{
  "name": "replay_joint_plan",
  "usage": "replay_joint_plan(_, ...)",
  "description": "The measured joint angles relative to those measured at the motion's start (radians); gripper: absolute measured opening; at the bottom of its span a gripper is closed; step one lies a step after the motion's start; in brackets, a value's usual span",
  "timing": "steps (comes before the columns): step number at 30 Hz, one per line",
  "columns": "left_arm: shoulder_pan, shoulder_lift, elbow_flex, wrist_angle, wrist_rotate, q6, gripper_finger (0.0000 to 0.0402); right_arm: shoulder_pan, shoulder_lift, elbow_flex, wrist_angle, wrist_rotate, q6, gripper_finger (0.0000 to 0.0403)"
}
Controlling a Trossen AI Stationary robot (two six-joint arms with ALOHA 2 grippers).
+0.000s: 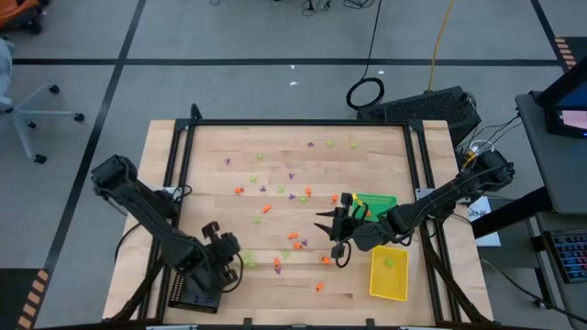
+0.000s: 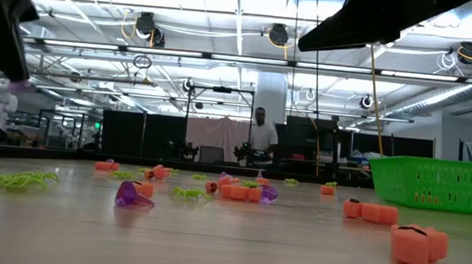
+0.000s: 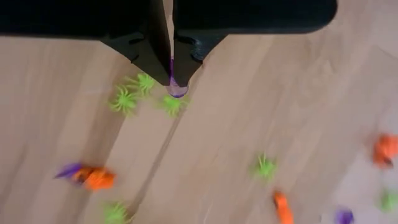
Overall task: Sort Halloween decoration
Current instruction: Put the purple witch hat toy into the black bin
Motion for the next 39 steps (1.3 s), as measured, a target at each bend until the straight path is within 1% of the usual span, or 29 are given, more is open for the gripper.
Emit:
replay_joint_plan(4,0.0,-0.063,0.0,-0.003,-0.023,0.122,0.0001,0.0,0.0,0.0,0.0,0.0,0.0,0.0116)
replay_joint_plan(7,0.0,-0.111,0.0,-0.003,-0.074,0.203,0.0001,0.0,0.0,0.0,0.0,-0.001,0.0,0.0116)
replay_joint_plan(14,-0.003,-0.205,-0.006,-0.028,-0.142,0.34,0.0001,0.0,0.016,0.0,0.0,-0.011,0.028,0.0116)
replay_joint_plan(19,-0.029,-0.26,-0.047,-0.034,-0.188,0.452,0.0001,0.0,0.04,0.0,0.01,-0.056,0.058,0.0116)
replay_joint_plan(23,-0.058,-0.317,-0.127,-0.004,-0.239,0.456,0.0001,0.0,0.055,0.0,0.014,-0.057,0.095,0.0116)
replay_joint_plan(26,-0.08,-0.367,-0.204,0.081,-0.274,0.457,0.0001,0.0,0.057,0.0,0.017,-0.081,0.12,0.0116)
replay_joint_plan(31,-0.104,-0.437,-0.338,0.28,-0.315,0.494,0.0001,0.012,0.058,0.0,0.047,-0.083,0.13,0.0116)
replay_joint_plan(35,-0.11,-0.457,-0.422,0.482,-0.326,0.589,0.0001,0.023,0.058,0.0,0.075,-0.084,0.126,0.0116)
replay_joint_plan(39,-0.109,-0.456,-0.472,0.71,-0.327,0.762,0.0001,0.027,0.061,0.0,0.076,-0.083,0.125,0.0116)
